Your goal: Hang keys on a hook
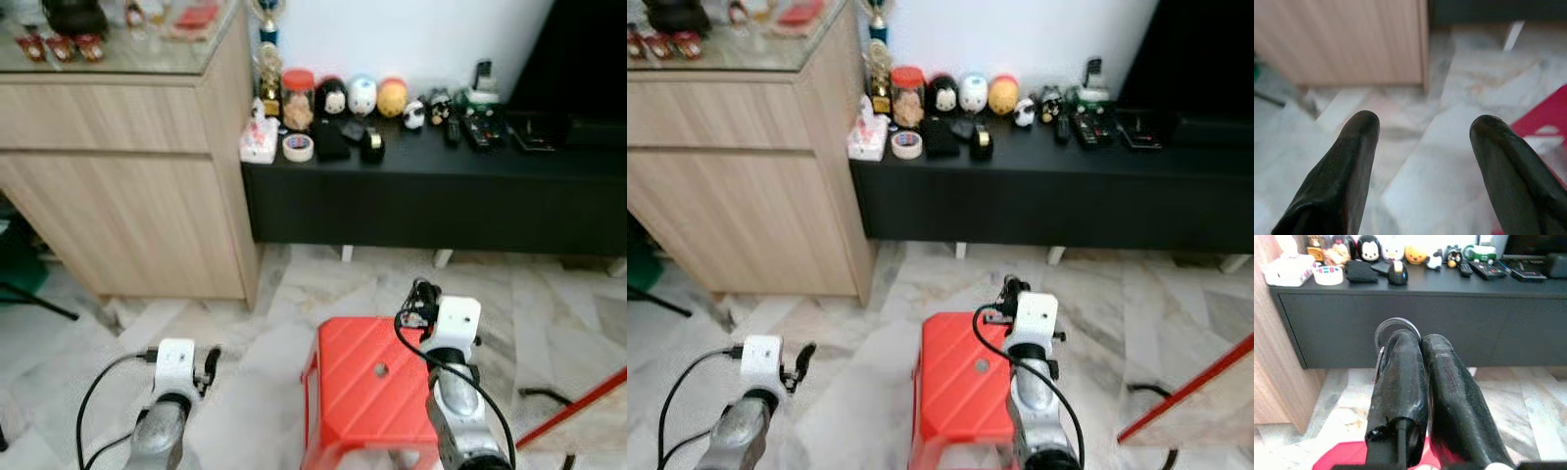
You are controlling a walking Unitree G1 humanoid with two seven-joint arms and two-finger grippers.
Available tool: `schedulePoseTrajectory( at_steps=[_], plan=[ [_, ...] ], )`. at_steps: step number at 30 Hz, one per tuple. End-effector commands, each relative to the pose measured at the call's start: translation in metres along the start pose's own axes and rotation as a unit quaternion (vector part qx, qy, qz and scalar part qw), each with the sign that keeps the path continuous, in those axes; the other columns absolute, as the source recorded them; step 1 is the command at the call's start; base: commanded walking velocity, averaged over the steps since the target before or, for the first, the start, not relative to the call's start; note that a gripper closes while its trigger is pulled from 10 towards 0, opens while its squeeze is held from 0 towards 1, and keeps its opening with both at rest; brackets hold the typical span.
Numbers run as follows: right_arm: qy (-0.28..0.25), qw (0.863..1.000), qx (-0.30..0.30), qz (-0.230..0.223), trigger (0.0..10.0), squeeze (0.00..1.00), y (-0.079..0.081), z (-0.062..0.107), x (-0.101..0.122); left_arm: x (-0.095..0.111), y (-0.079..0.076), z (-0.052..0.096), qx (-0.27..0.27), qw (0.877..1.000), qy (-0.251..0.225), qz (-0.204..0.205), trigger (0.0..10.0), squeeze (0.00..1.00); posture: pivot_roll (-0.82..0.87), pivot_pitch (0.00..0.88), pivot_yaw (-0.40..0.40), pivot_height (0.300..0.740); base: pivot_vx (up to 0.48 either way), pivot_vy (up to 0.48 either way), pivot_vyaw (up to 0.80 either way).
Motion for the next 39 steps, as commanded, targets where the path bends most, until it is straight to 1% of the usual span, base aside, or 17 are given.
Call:
schedulePoseTrajectory(
  at_steps=[1, 2, 4, 5, 6, 8, 9, 11, 12, 23, 30, 39],
  plan=[
    [-0.002, 1.0, -0.001, -0.002, 10.0, 0.0, -0.001, 0.0, 0.001, -0.023, 0.0, 0.008, -0.003, 0.999, 0.043, -0.01, 10.0, 0.0, 0.02, 0.011, -0.056, 0.732, 0.0, 0.0, 0.0],
    [-0.002, 1.0, -0.001, -0.003, 10.0, 0.0, -0.001, 0.0, 0.001, -0.031, 0.003, 0.012, 0.0, 0.998, 0.059, -0.01, 10.0, 0.0, 0.02, 0.012, -0.056, 0.732, 0.0, 0.0, 0.0],
    [-0.002, 1.0, 0.0, -0.003, 10.0, 0.0, -0.001, 0.0, 0.001, -0.041, 0.006, 0.017, 0.006, 0.997, 0.077, -0.01, 10.0, 0.0, 0.02, 0.012, -0.056, 0.732, 0.0, 0.0, 0.0],
    [-0.003, 1.0, 0.0, -0.004, 10.0, 0.0, 0.0, 0.0, 0.002, -0.053, 0.012, 0.024, 0.015, 0.995, 0.099, -0.011, 10.0, 0.0, 0.02, 0.017, -0.055, 0.732, 0.0, 0.0, 0.0],
    [-0.003, 1.0, 0.0, -0.004, 10.0, 0.0, 0.0, 0.001, 0.002, -0.056, 0.013, 0.025, 0.017, 0.994, 0.103, -0.011, 10.0, 0.0, 0.02, 0.017, -0.055, 0.732, 0.0, 0.0, 0.0],
    [-0.004, 1.0, 0.0, -0.005, 10.0, 0.0, 0.0, 0.001, 0.002, -0.073, 0.019, 0.036, 0.027, 0.991, 0.133, -0.012, 10.0, 0.0, 0.03, 0.023, -0.056, 0.732, 0.0, 0.0, 0.0],
    [-0.004, 1.0, 0.0, -0.005, 10.0, 0.0, 0.0, 0.001, 0.002, -0.073, 0.019, 0.036, 0.027, 0.991, 0.133, -0.012, 10.0, 0.0, 0.03, 0.023, -0.056, 0.732, 0.0, 0.0, 0.0],
    [-0.003, 1.0, 0.0, -0.005, 10.0, 0.0, 0.001, 0.001, 0.001, -0.086, 0.02, 0.045, 0.032, 0.987, 0.156, -0.005, 10.0, 0.0, 0.03, 0.022, -0.054, 0.732, 0.0, 0.0, 0.0],
    [-0.003, 1.0, 0.0, -0.005, 10.0, 0.0, 0.001, 0.001, 0.001, -0.089, 0.02, 0.047, 0.032, 0.986, 0.161, -0.003, 10.0, 0.0, 0.03, 0.022, -0.054, 0.732, 0.0, 0.0, 0.0],
    [-0.001, 1.0, 0.001, -0.009, 10.0, 0.0, 0.003, 0.001, 0.0, -0.094, 0.007, 0.05, 0.017, 0.985, 0.171, 0.003, 10.0, 0.0, 0.03, 0.035, -0.049, 0.732, -0.022, 0.0, 0.0],
    [0.002, 1.0, 0.0, -0.009, 10.0, 0.0, 0.003, 0.002, -0.001, -0.099, 0.008, 0.054, 0.017, 0.984, 0.18, 0.004, 10.0, 0.0, 0.03, 0.043, -0.049, 0.732, -0.249, 0.0, 0.0],
    [0.005, 1.0, 0.003, -0.01, 10.0, 0.0, 0.006, 0.002, -0.002, -0.098, 0.008, 0.053, 0.017, 0.984, 0.176, 0.004, 10.0, 0.0, 0.03, 0.044, -0.05, 0.732, -0.25, 0.0, 0.0]
  ],
)
Point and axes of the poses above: a point about 5 cm out from each wrist's last joint towards the gripper, its own z axis pointing back from the gripper into the wrist, its own x axis along the axis of the wrist's last joint, y = z × x, the point moved 5 cm from there along -z, pointing out of the wrist towards the gripper, and after that the axes turned 7 degrees about -z, right-handed, at the moved point
